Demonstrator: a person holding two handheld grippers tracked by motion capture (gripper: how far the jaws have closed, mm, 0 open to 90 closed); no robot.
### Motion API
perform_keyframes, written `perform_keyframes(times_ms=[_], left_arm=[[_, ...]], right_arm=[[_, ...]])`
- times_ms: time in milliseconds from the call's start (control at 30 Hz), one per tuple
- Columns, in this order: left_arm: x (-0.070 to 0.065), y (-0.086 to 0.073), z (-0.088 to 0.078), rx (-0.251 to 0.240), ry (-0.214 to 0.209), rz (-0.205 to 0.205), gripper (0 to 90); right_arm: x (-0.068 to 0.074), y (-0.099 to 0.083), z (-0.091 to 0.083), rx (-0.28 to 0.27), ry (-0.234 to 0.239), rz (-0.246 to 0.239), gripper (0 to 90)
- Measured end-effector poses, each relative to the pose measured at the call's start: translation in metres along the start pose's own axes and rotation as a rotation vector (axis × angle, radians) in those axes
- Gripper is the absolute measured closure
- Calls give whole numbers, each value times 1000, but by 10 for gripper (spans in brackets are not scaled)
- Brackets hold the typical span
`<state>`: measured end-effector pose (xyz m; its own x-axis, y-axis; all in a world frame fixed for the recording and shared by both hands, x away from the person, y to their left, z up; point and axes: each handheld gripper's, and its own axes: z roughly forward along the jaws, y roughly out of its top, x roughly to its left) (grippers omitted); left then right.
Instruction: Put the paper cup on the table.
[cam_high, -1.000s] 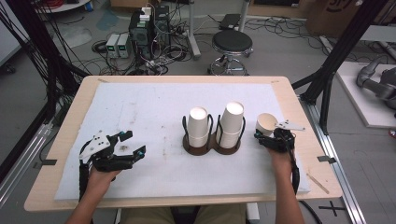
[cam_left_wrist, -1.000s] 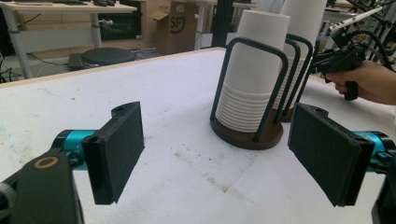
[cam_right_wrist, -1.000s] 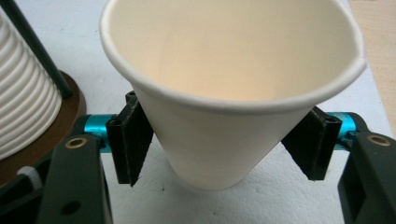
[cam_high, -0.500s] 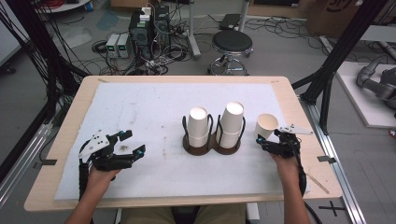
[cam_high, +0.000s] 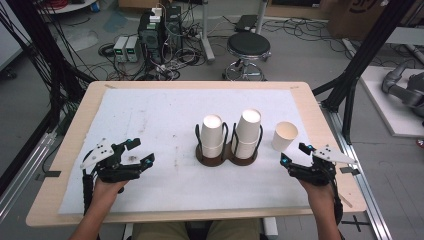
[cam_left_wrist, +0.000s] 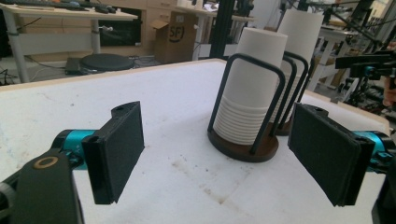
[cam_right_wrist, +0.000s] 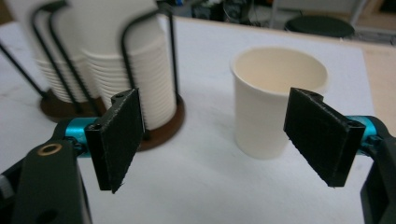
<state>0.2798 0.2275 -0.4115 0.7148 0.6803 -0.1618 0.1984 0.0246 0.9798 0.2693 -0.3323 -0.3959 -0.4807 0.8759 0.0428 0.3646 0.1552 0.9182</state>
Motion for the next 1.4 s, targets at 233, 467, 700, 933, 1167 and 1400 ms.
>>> perform_keyframes(times_ms=[233,467,700,933,1167,1400], left_arm=[[-6,4,2,-19,-1,17,175],[-11,6,0,-20,-13,20,173],[-10,6,-4,-34,-16,10,173],[-9,6,-5,-27,-6,12,177],[-9,6,-6,-29,-4,16,177],[-7,5,-5,-26,8,18,177]], right_arm=[[19,8,-15,-62,48,-42,208],[25,13,-21,-70,63,-61,208],[33,17,-27,-99,73,-85,209],[35,18,-25,-90,95,-86,209],[35,17,-23,-84,93,-90,209],[34,16,-20,-84,93,-95,209]])
